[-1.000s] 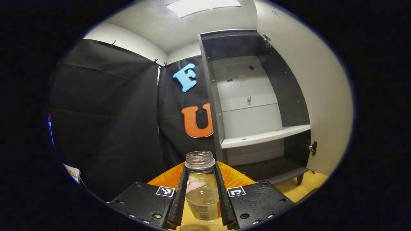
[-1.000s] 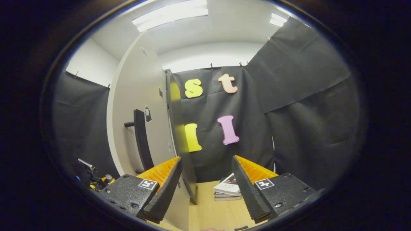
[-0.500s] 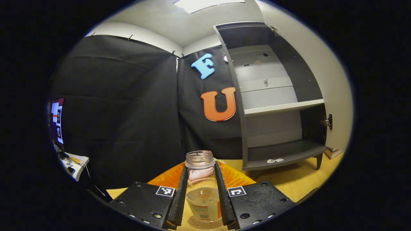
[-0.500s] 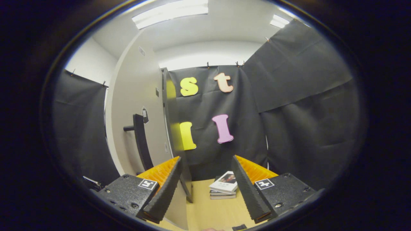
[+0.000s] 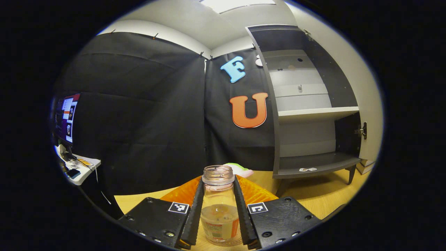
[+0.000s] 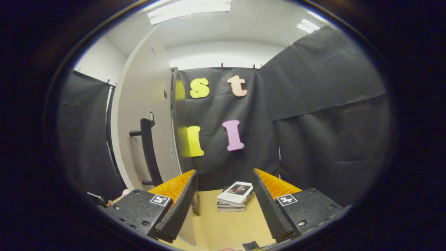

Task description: Open the cabinet door with the right hand, grasp the bottle in the cabinet with the left hand and place it on the coaster, then close the cabinet door with the right hand.

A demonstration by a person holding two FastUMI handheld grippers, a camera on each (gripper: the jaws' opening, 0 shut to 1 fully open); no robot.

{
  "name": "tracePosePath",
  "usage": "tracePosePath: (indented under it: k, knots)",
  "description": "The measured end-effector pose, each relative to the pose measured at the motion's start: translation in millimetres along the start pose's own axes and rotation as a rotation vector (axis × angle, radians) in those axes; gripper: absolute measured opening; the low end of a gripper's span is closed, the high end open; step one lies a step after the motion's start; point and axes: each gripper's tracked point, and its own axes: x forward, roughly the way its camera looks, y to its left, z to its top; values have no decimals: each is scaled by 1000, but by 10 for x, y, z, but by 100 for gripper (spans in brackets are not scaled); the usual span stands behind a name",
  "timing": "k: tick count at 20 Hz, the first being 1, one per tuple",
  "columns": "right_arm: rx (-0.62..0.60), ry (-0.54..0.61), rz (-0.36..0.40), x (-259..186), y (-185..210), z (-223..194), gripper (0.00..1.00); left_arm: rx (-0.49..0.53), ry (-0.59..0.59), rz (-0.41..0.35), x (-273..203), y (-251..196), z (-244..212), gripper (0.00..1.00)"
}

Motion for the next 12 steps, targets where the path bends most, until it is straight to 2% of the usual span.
tracePosePath:
  k: [12]
  knots:
    - [-1,17,-10,-14,-64,-77,96,-13,7,2,-19,0,-43,46]
